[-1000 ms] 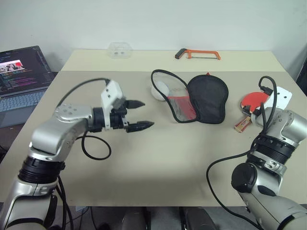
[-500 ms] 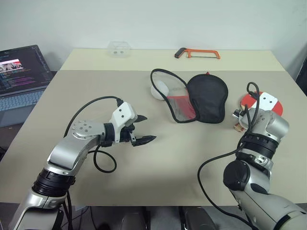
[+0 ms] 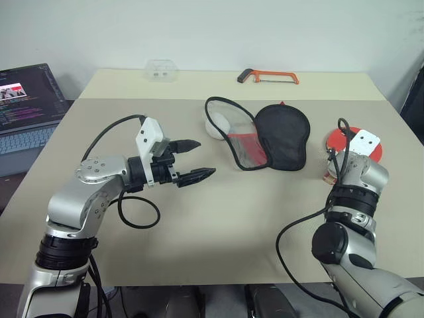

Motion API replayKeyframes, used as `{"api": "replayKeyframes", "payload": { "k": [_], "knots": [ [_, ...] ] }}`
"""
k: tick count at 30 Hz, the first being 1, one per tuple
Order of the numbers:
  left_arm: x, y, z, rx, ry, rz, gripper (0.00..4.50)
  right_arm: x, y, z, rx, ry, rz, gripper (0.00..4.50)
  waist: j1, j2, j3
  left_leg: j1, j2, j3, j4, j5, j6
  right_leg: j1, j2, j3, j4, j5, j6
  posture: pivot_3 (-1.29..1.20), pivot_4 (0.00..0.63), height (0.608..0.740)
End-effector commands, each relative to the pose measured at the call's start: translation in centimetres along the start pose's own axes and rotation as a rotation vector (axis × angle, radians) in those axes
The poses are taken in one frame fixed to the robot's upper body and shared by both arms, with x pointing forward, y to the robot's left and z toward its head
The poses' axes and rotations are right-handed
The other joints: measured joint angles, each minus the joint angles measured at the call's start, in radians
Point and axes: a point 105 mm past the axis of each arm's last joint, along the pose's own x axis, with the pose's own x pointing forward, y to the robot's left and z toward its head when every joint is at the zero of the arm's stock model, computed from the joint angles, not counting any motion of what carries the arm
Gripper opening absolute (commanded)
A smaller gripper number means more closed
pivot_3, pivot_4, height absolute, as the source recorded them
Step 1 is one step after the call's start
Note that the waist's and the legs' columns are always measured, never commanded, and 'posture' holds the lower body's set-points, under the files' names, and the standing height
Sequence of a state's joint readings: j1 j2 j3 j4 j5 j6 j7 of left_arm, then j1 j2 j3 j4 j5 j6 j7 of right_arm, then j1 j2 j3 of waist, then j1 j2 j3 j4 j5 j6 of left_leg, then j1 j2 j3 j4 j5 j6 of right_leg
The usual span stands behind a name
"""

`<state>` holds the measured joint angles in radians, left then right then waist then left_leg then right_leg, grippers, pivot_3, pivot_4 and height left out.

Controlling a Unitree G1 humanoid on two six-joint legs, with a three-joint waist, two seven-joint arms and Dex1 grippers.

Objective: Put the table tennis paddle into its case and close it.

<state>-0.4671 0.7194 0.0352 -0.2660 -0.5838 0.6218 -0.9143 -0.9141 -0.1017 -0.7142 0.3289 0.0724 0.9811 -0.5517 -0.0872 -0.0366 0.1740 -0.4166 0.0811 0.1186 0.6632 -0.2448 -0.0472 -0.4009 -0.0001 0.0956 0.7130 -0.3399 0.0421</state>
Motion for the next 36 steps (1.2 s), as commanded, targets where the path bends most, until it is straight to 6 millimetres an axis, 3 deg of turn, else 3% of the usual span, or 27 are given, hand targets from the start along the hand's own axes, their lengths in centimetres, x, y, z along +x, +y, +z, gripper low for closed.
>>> {"api": "replayKeyframes", "payload": {
  "k": [1,11,14,26,31,36],
  "knots": [
    [0.0,-0.4,0.9,0.031,-0.022,-0.016,4.5,0.0,-0.9,0.5,-0.006,-0.024,-0.032,1.09,0.0,0.0,0.0,0.0,0.0,0.0,0.0,0.0,0.0,0.0,0.0,0.0,0.0,0.0,0.0,0.0,0.15,0.74],
    [0.0,-0.4,0.8,0.031,-0.011,-0.018,4.5,-3.2,-0.4,4.9,0.003,-0.182,-0.042,1.09,0.001,0.001,0.001,-0.002,0.0,0.001,-0.002,0.0,0.0,-0.003,0.0,0.0,0.0,0.0,0.0,0.0,0.15,0.74],
    [0.0,-0.4,0.8,0.03,-0.008,-0.02,4.5,-4.3,0.6,5.4,0.0,-0.203,-0.001,1.09,0.001,0.001,0.001,-0.002,0.0,0.001,-0.002,0.0,0.0,-0.004,0.0,0.0,0.0,0.0,0.0,0.0,0.15,0.74],
    [0.1,-0.8,0.5,0.024,0.002,-0.023,4.5,-8.9,10.0,4.2,-0.134,-0.228,0.367,1.09,-0.003,0.002,0.001,-0.003,0.0,0.001,-0.002,0.0,0.0,-0.004,0.0,0.0,0.0,0.0,-0.001,0.0,0.15,0.74],
    [0.0,-1.0,0.5,0.024,0.004,-0.023,4.5,-9.5,12.2,3.6,-0.17,-0.214,0.454,1.09,-0.002,0.002,0.001,-0.003,0.001,0.0,-0.002,0.0,0.0,-0.004,0.0,0.0,0.0,0.0,-0.001,0.0,0.15,0.74],
    [-0.1,-1.2,0.4,0.024,0.006,-0.018,4.5,-9.0,13.3,2.3,-0.244,-0.184,0.499,1.09,-0.002,0.002,0.001,-0.003,0.0,0.0,-0.002,0.0,0.0,-0.004,0.0,0.0,-0.001,0.0,-0.001,0.0,0.15,0.74]
  ]
}}
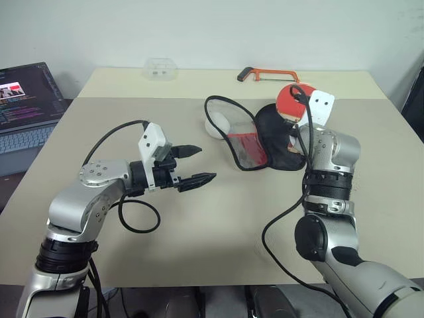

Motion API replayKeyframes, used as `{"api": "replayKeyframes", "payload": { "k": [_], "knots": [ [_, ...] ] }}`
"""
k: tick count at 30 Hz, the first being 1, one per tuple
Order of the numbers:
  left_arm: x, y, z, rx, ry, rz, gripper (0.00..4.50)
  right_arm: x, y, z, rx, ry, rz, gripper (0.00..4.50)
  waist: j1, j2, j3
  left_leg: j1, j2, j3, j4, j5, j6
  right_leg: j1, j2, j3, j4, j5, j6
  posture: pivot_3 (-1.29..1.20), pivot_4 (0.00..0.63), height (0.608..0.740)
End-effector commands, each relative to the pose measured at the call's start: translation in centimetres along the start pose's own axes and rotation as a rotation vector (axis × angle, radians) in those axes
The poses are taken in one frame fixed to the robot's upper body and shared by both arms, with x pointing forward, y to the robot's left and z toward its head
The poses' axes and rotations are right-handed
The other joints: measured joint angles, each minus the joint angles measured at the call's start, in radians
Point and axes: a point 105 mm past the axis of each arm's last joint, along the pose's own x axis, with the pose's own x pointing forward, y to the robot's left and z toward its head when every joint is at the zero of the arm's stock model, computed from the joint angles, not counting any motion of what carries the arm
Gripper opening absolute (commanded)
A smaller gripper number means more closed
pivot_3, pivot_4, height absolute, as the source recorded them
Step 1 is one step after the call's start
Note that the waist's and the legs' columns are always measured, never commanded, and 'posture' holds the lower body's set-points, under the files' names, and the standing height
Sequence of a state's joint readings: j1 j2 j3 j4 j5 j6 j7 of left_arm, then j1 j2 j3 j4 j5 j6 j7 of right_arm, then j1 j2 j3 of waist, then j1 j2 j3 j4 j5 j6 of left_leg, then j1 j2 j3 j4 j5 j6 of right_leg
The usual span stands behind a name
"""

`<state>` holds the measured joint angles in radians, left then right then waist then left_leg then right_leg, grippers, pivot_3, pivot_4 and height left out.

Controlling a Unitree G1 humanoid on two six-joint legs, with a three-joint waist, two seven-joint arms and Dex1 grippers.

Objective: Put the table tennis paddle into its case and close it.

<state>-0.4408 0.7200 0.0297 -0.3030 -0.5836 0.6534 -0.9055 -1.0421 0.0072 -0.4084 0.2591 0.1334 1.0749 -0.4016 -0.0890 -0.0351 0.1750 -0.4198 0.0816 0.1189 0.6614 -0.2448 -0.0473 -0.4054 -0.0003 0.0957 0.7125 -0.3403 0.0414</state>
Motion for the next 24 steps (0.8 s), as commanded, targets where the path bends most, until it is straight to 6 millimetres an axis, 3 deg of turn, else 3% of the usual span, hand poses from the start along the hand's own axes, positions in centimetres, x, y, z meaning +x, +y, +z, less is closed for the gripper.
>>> {"api": "replayKeyframes", "payload": {
  "k": [1,15,24],
  "knots": [
    [-0.3,-0.6,1.0,0.042,-0.018,-0.007,4.5,-0.4,1.1,1.6,-0.032,-0.066,0.057,1.09,0.0,0.0,0.0,0.0,0.0,0.0,0.0,0.0,0.0,0.0,0.0,0.0,0.0,0.0,0.0,0.0,0.15,0.74],
    [-0.6,-0.8,0.9,0.035,-0.014,0.007,4.5,1.1,1.6,-0.1,-0.097,-0.01,0.107,1.09,-0.001,0.0,0.0,0.0,0.0,0.0,0.0,0.0,0.0,0.0,0.0,0.0,0.0,0.0,0.0,0.0,0.15,0.74],
    [-0.7,-0.7,0.8,0.037,-0.007,0.015,4.5,2.0,0.8,-0.7,-0.114,-0.001,0.079,1.09,-0.001,0.0,0.0,0.0,0.0,0.0,0.0,0.0,0.0,0.0,0.0,0.0,0.0,0.0,0.0,0.0,0.15,0.74]
  ]
}}
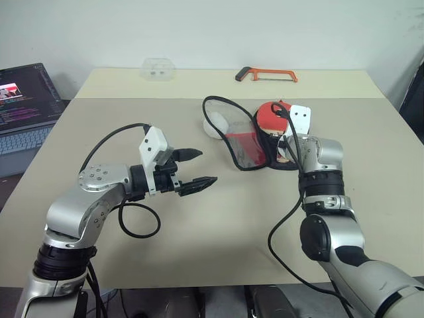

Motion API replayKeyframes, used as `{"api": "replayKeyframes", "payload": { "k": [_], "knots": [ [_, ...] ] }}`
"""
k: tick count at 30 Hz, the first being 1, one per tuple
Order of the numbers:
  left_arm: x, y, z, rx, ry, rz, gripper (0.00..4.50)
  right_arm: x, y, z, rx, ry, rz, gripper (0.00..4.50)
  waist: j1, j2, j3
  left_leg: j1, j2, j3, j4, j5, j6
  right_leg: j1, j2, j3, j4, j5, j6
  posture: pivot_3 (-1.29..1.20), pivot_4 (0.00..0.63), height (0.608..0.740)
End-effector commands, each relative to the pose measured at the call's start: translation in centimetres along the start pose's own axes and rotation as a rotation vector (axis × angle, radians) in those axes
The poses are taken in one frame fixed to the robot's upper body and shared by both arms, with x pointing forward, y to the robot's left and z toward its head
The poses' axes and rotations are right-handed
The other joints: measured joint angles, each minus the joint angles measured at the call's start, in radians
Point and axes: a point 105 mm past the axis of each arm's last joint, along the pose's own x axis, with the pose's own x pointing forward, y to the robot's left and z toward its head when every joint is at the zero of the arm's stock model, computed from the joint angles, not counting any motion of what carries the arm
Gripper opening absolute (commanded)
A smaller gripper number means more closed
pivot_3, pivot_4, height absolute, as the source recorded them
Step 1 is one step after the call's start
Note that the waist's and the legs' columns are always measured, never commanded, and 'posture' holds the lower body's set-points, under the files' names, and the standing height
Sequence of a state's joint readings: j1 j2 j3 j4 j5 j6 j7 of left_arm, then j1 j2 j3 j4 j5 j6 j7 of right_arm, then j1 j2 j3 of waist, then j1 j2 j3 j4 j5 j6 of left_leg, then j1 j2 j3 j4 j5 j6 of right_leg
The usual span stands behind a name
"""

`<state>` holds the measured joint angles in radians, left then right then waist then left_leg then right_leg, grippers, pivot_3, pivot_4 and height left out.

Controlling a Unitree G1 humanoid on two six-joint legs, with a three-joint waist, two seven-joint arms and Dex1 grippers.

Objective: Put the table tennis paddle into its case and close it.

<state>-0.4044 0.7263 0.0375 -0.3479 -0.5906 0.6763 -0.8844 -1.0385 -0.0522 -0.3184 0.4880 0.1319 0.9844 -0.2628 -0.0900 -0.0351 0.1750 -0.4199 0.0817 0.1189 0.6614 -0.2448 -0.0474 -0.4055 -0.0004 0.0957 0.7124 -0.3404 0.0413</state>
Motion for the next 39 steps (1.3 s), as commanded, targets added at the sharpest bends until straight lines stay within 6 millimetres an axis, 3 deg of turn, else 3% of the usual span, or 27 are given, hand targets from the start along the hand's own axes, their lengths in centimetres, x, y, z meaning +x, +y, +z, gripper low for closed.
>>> {"api": "replayKeyframes", "payload": {
  "k": [1,9,15,28,34,38,39],
  "knots": [
    [-0.5,-0.2,1.2,0.046,-0.024,0.007,4.5,-0.5,-0.3,2.2,-0.008,-0.096,-0.009,1.09,0.0,0.0,0.0,0.0,0.0,0.0,0.0,0.0,0.0,0.0,0.0,0.0,0.0,0.0,0.0,0.0,0.15,0.74],
    [-0.5,-0.1,1.1,0.049,-0.022,0.015,4.5,-0.2,-0.6,0.9,-0.028,-0.067,-0.008,1.09,0.0,0.0,0.0,0.0,0.0,0.0,0.0,0.0,0.0,0.0,0.0,0.0,0.0,0.0,0.0,0.0,0.15,0.74],
    [-0.5,0.0,1.2,0.052,-0.021,0.017,4.5,-0.4,0.1,1.1,-0.028,-0.077,0.016,1.09,0.0,0.0,0.0,0.0,0.0,0.0,0.0,0.0,0.0,0.0,0.0,0.0,0.0,0.0,0.0,0.0,0.15,0.74],
    [-0.5,0.0,1.3,0.056,-0.021,0.018,4.5,0.4,-0.9,1.3,-0.035,-0.082,-0.013,1.09,0.0,0.0,0.0,0.0,0.0,0.0,0.0,0.0,0.0,0.0,0.0,0.0,0.0,0.0,0.0,0.0,0.15,0.74],
    [-0.6,0.1,1.2,0.058,-0.015,0.023,4.5,0.4,-1.0,0.9,-0.021,-0.069,-0.013,3.06,0.0,0.0,0.0,0.0,0.0,0.0,0.0,0.0,0.0,0.0,0.0,0.0,0.0,0.0,0.0,0.0,0.15,0.74],
    [-0.6,0.6,1.1,0.066,-0.01,0.048,4.5,-1.1,-0.8,2.7,-0.045,-0.117,-0.002,4.47,0.0,0.0,0.0,0.0,0.0,0.0,0.0,0.0,0.0,0.0,0.0,0.0,0.0,0.0,0.0,0.0,0.15,0.74],
    [-0.6,0.8,1.1,0.063,-0.019,0.058,4.5,-1.6,-1.0,3.2,-0.052,-0.123,-0.002,4.47,0.0,0.0,0.0,0.0,0.0,0.0,0.0,0.0,0.0,0.0,0.0,0.0,0.0,0.0,0.0,0.0,0.15,0.74]
  ]
}}
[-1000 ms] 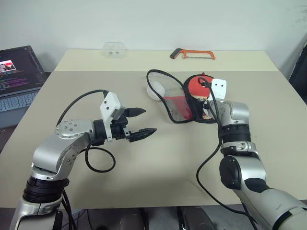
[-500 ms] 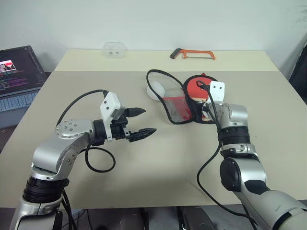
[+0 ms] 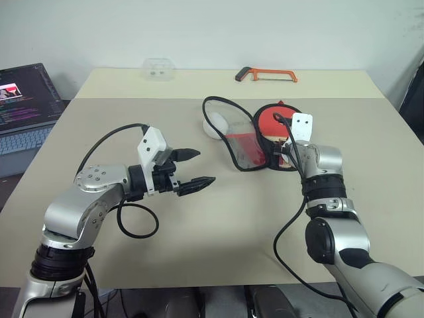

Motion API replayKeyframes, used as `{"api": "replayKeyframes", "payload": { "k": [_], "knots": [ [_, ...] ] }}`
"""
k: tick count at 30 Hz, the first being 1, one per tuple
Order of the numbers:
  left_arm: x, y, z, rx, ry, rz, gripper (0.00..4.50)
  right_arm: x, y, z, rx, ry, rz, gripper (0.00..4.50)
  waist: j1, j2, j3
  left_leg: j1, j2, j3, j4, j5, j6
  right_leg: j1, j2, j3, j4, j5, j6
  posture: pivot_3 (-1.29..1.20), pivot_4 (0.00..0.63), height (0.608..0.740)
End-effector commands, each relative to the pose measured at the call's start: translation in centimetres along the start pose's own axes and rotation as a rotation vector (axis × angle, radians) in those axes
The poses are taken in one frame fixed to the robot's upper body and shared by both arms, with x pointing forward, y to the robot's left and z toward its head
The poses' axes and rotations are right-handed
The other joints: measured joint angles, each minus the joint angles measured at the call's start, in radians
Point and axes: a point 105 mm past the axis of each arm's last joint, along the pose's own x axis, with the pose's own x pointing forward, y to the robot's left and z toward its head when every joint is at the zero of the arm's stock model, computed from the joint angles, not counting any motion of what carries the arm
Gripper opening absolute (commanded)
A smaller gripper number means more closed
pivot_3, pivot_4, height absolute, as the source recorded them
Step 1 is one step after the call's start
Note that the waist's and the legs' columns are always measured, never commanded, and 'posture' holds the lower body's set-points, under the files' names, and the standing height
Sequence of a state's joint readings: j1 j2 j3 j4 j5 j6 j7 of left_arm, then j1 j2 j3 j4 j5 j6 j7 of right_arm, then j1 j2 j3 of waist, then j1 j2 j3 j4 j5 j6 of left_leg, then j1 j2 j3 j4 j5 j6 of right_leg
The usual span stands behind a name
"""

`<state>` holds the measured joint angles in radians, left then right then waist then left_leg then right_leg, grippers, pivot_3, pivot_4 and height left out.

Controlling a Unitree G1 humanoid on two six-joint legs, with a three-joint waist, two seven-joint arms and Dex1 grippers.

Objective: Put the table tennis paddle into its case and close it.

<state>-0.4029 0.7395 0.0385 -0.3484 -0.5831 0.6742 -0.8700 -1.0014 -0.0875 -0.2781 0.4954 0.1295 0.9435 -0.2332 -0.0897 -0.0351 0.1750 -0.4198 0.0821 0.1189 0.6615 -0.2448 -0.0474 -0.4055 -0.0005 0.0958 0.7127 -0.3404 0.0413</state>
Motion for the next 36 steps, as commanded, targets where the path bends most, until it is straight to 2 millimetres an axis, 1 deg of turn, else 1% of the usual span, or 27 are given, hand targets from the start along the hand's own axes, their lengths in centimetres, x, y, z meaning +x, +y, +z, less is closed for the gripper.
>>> {"api": "replayKeyframes", "payload": {
  "k": [1,6,9,10,11,13,14,16,17,18,20,22,23,26,28,30,32,36],
  "knots": [
    [-0.4,0.6,1.2,0.047,-0.04,0.039,4.5,-2.5,-0.3,4.0,-0.023,-0.109,0.012,4.47,0.001,0.0,0.0,0.0,0.0,0.0,0.0,0.0,0.0,0.0,0.0,0.0,0.0,0.0,0.0,0.0,0.15,0.74],
    [-0.6,1.0,0.6,0.045,-0.022,0.046,4.5,-5.5,-1.7,5.4,-0.061,-0.138,0.018,4.47,0.003,0.0,0.0,0.0,0.001,-0.001,0.0,0.0,0.0,0.0,-0.001,0.0,0.0,0.0,0.0,0.0,0.15,0.74],
    [-0.8,1.7,0.4,0.051,-0.015,0.068,4.5,-7.2,-3.0,5.7,-0.098,-0.148,0.033,4.47,0.004,0.0,0.0,0.0,0.001,-0.001,0.0,0.0,0.0,0.0,-0.001,0.0,0.0,0.0,0.0,0.0,0.15,0.74],
    [-0.7,2.2,0.0,0.061,-0.001,0.089,4.5,-7.5,-3.9,5.8,-0.133,-0.166,0.044,4.47,0.005,0.0,0.0,0.0,0.001,-0.001,0.0,0.0,0.0,0.0,0.0,0.0,0.0,0.0,0.0,0.0,0.15,0.74],
    [-0.5,2.7,-0.4,0.076,0.022,0.11,4.5,-7.7,-5.2,5.9,-0.175,-0.189,0.048,4.47,0.006,0.0,0.0,0.0,0.0,-0.001,0.0,0.0,0.0,0.0,0.0,0.0,-0.001,0.0,0.0,0.0,0.15,0.74],
    [0.1,3.6,-1.1,0.091,0.051,0.138,4.5,-7.8,-7.4,5.6,-0.233,-0.203,0.084,4.47,0.015,-0.001,0.0,-0.001,-0.001,-0.001,0.0,0.0,0.0,0.001,0.0,0.0,-0.001,0.0,0.0,0.0,0.15,0.74],
    [0.4,3.9,-1.3,0.092,0.055,0.15,4.5,-7.9,-7.9,5.4,-0.258,-0.202,0.125,4.47,0.019,-0.001,0.0,-0.001,-0.002,-0.001,0.0,0.0,0.0,0.001,0.0,0.0,-0.002,0.0,0.0,0.0,0.15,0.74],
    [1.2,5.0,-1.7,0.096,0.069,0.187,4.5,-8.6,-8.5,4.4,-0.333,-0.2,0.306,4.47,0.027,-0.001,0.0,-0.001,-0.002,-0.001,0.0,0.0,0.0,0.001,0.0,-0.001,-0.003,0.0,0.0,0.0,0.15,0.74],
    [1.7,5.6,-2.0,0.109,0.084,0.209,4.5,-9.2,-9.2,4.1,-0.378,-0.221,0.383,4.47,0.033,-0.001,0.0,-0.001,-0.002,-0.001,0.0,0.0,0.001,0.001,0.001,-0.001,-0.003,0.0,0.0,0.0,0.15,0.74],
    [2.1,6.0,-2.2,0.124,0.095,0.224,4.5,-9.9,-9.7,3.9,-0.417,-0.242,0.453,4.47,0.035,-0.001,0.0,-0.001,-0.002,-0.001,0.0,0.0,0.001,0.001,0.001,-0.001,-0.003,0.0,0.0,0.0,0.15,0.74],
    [3.1,6.7,-2.2,0.138,0.1,0.229,4.5,-12.1,-11.2,3.3,-0.466,-0.278,0.622,4.47,0.041,-0.001,0.0,-0.001,-0.002,-0.001,0.0,0.0,0.001,0.001,0.002,-0.001,-0.004,0.0,0.0,0.0,0.15,0.74],
    [3.8,7.0,-2.1,0.151,0.099,0.225,4.5,-13.6,-11.8,3.0,-0.487,-0.293,0.731,4.47,0.04,-0.001,0.0,-0.002,-0.002,-0.002,0.0,0.0,0.001,0.002,0.002,-0.001,-0.005,0.0,0.0,0.0,0.15,0.74],
    [4.2,7.2,-1.9,0.158,0.099,0.22,4.5,-14.0,-12.5,3.2,-0.462,-0.305,0.757,4.47,0.037,-0.001,0.0,-0.002,-0.002,-0.001,0.0,0.0,0.001,0.002,0.002,-0.001,-0.005,0.0,0.0,0.0,0.15,0.74],
    [5.4,7.4,-1.7,0.169,0.106,0.2,3.87,-15.1,-13.9,3.6,-0.44,-0.335,0.813,4.5,0.035,-0.001,0.0,-0.001,-0.002,-0.002,0.001,0.0,0.001,0.002,0.002,0.0,-0.004,0.0,0.0,0.0,0.15,0.74],
    [5.8,7.6,-1.7,0.171,0.115,0.201,3.19,-15.2,-14.0,3.6,-0.457,-0.332,0.822,4.5,0.034,-0.001,0.0,0.001,-0.002,-0.003,0.001,0.0,0.001,0.004,0.002,-0.001,-0.003,0.0,0.0,0.0,0.15,0.74],
    [6.8,7.6,-1.7,0.173,0.129,0.204,2.43,-15.7,-13.8,3.2,-0.485,-0.314,0.858,4.5,0.034,-0.001,0.0,0.003,-0.002,-0.004,0.001,0.0,0.001,0.006,0.003,0.0,-0.002,0.0,0.0,0.0,0.15,0.74],
    [7.4,7.4,-1.9,0.185,0.144,0.192,1.7,-16.1,-13.5,2.9,-0.502,-0.301,0.883,4.5,0.036,-0.001,0.0,0.003,-0.002,-0.004,0.002,0.0,0.001,0.007,0.003,-0.001,-0.002,0.0,0.0,0.0,0.15,0.74],
    [9.3,6.5,-1.8,0.165,0.14,0.18,0.24,-16.2,-13.4,2.8,-0.508,-0.308,0.892,4.5,0.041,-0.001,0.0,0.003,-0.002,-0.005,0.003,0.0,0.001,0.008,0.002,-0.001,-0.003,0.0,0.0,0.0,0.15,0.74]
  ]
}}
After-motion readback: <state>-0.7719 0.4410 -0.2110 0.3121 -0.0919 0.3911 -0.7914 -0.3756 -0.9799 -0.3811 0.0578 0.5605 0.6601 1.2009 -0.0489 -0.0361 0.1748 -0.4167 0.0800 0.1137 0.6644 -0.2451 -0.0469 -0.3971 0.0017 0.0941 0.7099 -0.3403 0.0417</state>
